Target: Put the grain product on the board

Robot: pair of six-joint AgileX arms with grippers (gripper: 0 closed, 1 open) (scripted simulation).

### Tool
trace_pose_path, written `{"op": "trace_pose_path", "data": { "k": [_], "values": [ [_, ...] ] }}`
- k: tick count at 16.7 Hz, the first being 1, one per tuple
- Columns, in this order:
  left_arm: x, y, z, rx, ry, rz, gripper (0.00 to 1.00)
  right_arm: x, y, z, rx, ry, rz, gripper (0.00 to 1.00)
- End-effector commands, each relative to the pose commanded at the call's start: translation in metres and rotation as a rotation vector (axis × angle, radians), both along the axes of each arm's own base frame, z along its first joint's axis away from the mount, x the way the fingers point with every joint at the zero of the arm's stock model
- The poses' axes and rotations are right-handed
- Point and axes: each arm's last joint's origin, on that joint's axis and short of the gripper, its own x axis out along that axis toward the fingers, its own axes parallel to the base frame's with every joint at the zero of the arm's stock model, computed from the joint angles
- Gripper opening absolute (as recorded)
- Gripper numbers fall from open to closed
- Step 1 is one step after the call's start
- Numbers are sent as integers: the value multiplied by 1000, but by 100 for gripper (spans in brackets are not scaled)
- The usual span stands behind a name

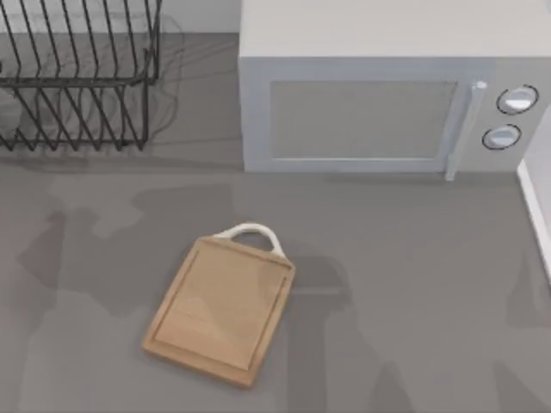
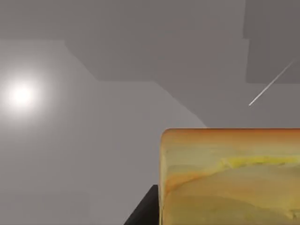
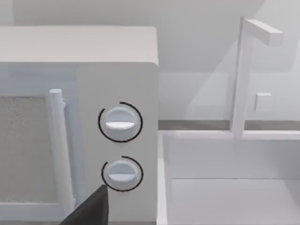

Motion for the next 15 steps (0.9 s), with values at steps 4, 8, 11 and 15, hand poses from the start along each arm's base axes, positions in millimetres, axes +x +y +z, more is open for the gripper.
{"op": "trace_pose_path", "data": {
  "k": [4,8,11,15],
  "values": [
    [0,1,0,0,1,-1,0,0,0,0,0,0,0,100],
    [0,0,-4,1,10,49,0,0,0,0,0,0,0,100],
    [1,-3,-13,6,31,184,0,0,0,0,0,0,0,100],
    [3,-14,-28,24,59,462,0,0,0,0,0,0,0,100]
  ]
}}
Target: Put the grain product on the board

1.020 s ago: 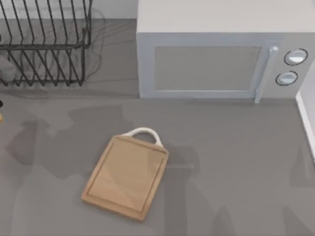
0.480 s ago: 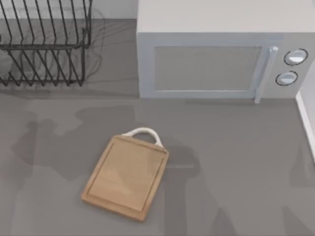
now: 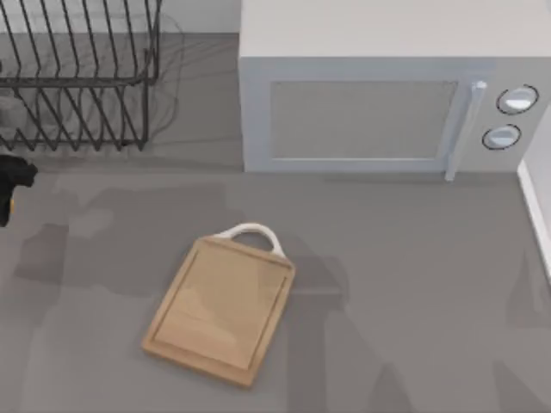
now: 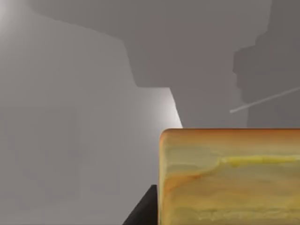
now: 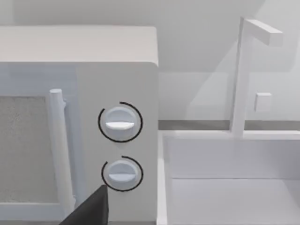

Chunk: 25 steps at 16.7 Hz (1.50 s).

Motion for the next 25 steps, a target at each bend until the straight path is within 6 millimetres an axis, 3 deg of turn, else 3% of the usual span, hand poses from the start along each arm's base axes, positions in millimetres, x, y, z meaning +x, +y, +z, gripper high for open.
{"op": "trace_pose_path", "data": {
  "k": [7,15,20,25],
  "values": [
    [1,-38,-22,65,24,593,0,0,0,0,0,0,0,100],
    [-6,-112,-25,111,-22,1233,0,0,0,0,0,0,0,100],
    [-19,-165,-19,103,-50,1527,0,0,0,0,0,0,0,100],
    [-40,-214,-11,81,-59,1713,0,0,0,0,0,0,0,100]
  ]
}}
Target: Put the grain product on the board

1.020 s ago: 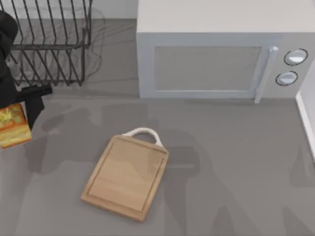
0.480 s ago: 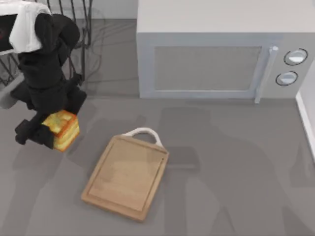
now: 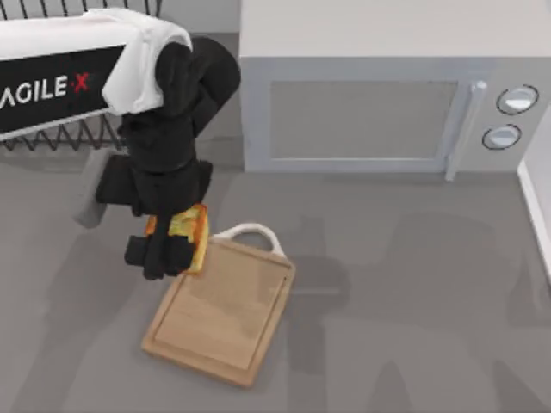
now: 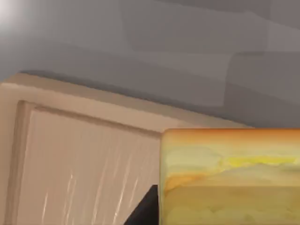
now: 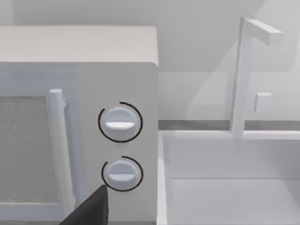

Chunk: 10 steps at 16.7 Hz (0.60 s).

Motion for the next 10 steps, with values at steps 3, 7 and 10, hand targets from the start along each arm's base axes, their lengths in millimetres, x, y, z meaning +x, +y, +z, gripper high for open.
{"op": "trace_pose_path", "data": {
  "k": [3,7,10],
  "values": [
    [-12,-23,5,-9,-11,64,0,0,0,0,0,0,0,100],
    [-24,-42,11,-21,-22,105,0,0,0,0,0,0,0,100],
    [-26,-44,12,-23,-23,109,0,0,0,0,0,0,0,100]
  ]
}}
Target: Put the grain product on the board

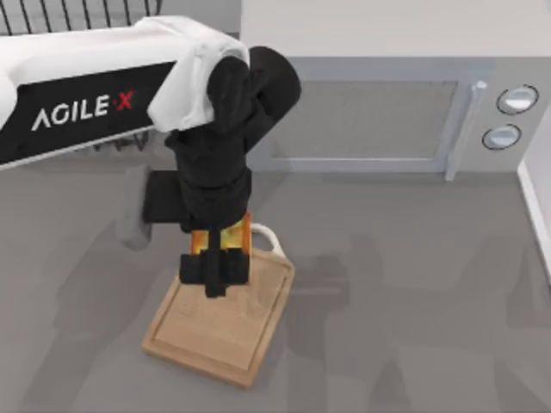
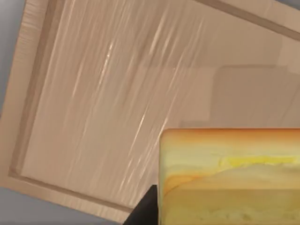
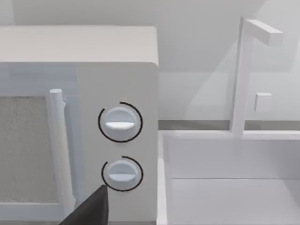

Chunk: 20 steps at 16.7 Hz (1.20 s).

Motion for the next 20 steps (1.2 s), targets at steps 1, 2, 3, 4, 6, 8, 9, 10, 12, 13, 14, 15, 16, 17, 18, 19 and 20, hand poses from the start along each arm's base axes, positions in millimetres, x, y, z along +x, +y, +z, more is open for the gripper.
{"op": "trace_pose_path", "data": {
  "k": [1,2,3,4,6,8,9,10,12,13,14,15,16,17,18,19,20],
  "values": [
    [0,0,0,0,0,0,0,0,0,0,0,0,0,100],
    [0,0,0,0,0,0,0,0,0,0,0,0,0,100],
    [0,0,0,0,0,0,0,0,0,0,0,0,0,100],
    [1,1,-2,4,5,2,0,0,0,0,0,0,0,100],
    [1,1,-4,3,4,2,0,0,0,0,0,0,0,100],
    [1,1,-10,2,2,1,0,0,0,0,0,0,0,100],
    [1,1,-13,2,2,1,0,0,0,0,0,0,0,100],
    [1,0,-17,2,3,-1,0,0,0,0,0,0,0,100],
    [1,0,-24,3,5,-2,0,0,0,0,0,0,0,100],
    [0,0,-27,2,5,-1,0,0,0,0,0,0,0,100],
    [0,0,-30,0,3,-1,0,0,0,0,0,0,0,100],
    [0,0,-33,-2,1,-1,0,0,0,0,0,0,0,100],
    [0,0,-36,-3,-2,0,0,0,0,0,0,0,0,100],
    [0,0,-39,-5,-5,0,0,0,0,0,0,0,0,100],
    [0,0,-42,-4,-4,0,0,0,0,0,0,0,0,100],
    [0,0,-45,0,0,0,0,0,0,0,0,0,0,100],
    [0,0,-45,0,0,0,0,0,0,0,0,0,0,100]
  ]
}}
